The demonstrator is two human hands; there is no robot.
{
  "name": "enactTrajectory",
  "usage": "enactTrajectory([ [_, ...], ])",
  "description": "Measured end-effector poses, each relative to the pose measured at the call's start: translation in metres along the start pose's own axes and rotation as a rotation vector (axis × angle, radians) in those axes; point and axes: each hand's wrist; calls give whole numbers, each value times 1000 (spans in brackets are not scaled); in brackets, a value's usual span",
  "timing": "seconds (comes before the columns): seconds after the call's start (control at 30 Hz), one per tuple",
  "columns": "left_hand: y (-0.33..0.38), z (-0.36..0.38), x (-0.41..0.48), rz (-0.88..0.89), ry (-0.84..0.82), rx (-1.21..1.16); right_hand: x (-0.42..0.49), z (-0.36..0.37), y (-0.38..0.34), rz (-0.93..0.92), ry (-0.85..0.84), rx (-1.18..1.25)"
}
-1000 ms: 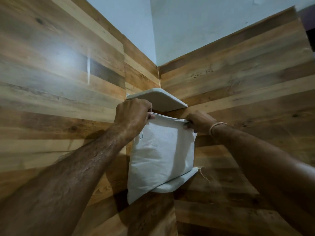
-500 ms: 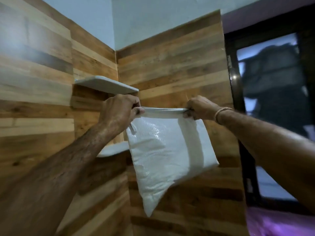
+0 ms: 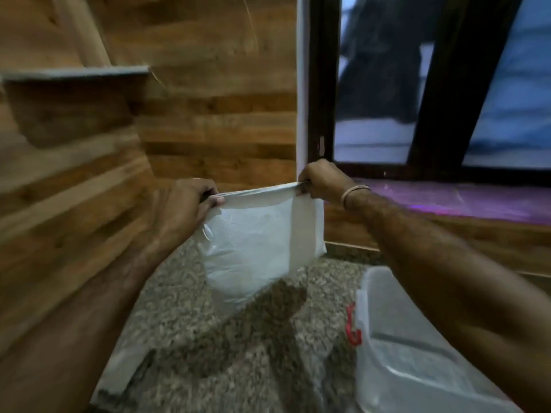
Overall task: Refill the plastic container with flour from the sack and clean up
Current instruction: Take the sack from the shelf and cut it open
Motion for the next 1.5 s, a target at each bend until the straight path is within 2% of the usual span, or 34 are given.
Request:
enactTrajectory([
  [0.17,-3,59,-60,-114,-141,-7,-24,71,-4,17,-108,-15],
  [0.27,-3,75,-100,-206,-128,78,-30,99,-15,-16,-145,-13],
  [0.37,-1,93,-136,-239,-130,59,-35,131,-23,-22,-197,7],
  [0.5,-13,123,-174,-322,-286,-46,-43,181,-32,-23,-305,8],
  [0.7,-39,132,-200,-376,-282,-178,-57,212,-48,-16,-138,-11],
  [0.8,-52,122,-207,-400,-327,-245,-78,219,-68,-51,-36,161],
  [1.03,-59,93,-198,-418,-383,-341,-104,251,-144,-280,-82,336],
  [1.23,-46,87,-178,-339,-312,-619,-109,263,-194,-294,-31,498],
  [1.4,-43,86,-172,-254,-244,-704,-108,264,-208,-255,-13,718],
  [1.5,-47,92,-182,-192,-262,-905,-109,262,-212,-222,-25,764],
])
Point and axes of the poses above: each hand's wrist, its own x-axis towards the middle knuckle, its own z-axis out of the palm, y = z × x, and after that the axes turned 15 degrees about -y, right-handed
